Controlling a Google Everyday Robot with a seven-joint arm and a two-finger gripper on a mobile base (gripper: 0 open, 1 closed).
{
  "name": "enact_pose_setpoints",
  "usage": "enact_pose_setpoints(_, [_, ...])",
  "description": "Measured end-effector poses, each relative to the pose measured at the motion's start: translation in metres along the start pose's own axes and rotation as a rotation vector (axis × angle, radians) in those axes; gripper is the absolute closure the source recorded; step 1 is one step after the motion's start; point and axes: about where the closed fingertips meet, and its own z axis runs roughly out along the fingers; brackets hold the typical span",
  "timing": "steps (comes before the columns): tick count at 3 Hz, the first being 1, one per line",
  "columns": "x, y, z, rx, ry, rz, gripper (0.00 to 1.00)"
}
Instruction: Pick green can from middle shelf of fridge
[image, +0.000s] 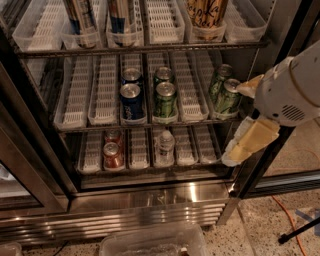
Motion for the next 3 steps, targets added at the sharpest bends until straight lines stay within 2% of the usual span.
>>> enact_pose_setpoints(3, [-0.016, 0.011, 0.065, 0.120, -0.439, 0.130, 0.00])
